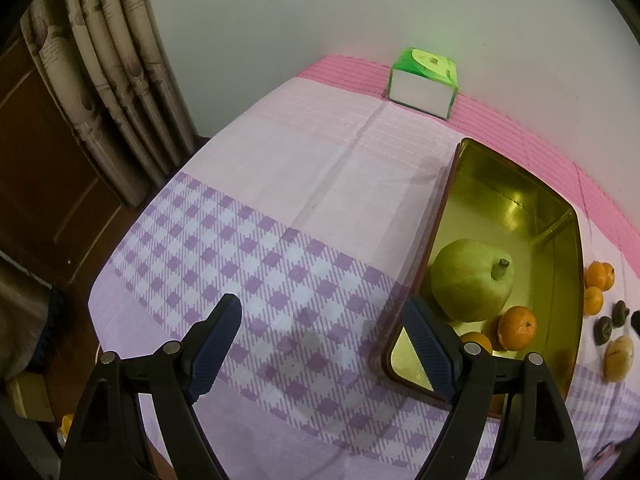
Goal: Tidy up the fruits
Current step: 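Move the right gripper to a dark brown dried fruit and close on it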
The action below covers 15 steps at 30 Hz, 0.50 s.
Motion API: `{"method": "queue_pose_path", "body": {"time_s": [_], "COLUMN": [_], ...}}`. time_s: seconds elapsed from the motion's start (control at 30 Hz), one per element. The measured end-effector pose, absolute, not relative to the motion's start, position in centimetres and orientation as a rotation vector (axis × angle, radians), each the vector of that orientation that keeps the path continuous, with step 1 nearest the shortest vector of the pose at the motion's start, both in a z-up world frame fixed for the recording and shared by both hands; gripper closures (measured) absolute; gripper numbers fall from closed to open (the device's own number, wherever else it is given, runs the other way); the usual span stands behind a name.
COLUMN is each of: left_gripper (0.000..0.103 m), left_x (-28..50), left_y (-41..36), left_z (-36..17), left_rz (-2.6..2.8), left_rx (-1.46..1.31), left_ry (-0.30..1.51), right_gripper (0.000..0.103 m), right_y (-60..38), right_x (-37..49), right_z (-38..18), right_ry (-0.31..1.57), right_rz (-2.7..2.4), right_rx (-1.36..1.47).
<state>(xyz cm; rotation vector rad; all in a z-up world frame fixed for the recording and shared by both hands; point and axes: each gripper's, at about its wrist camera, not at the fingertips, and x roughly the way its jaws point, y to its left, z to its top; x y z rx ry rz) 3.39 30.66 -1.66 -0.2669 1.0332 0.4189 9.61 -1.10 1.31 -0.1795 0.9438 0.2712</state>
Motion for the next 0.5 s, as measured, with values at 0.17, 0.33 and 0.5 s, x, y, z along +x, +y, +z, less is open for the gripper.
{"method": "queue_pose_path", "body": {"time_s": [0.17,0.33,0.5], "left_gripper": [0.02,0.02,0.02], "left_x": [3.5,3.3,3.4], "left_y": [30.5,30.9,30.9], "left_z": [-1.4,-1.0,-1.1], "left_rz": [0.422,0.448,0.446], "left_rx": [-0.25,-0.266,-0.249], "left_ry": [1.01,0.969,0.965], "right_gripper": [0.059,0.059,0.059], "right_y": [-6.0,-9.4,-10.8], "right_x": [11.3,13.1,14.6], "right_z": [0.8,-0.9,-2.7], "right_ry": [0.962,1.012,1.073], "right_rz": [0.172,0.132,0.146], "right_rx": [-0.185,-0.156,-0.122]}}
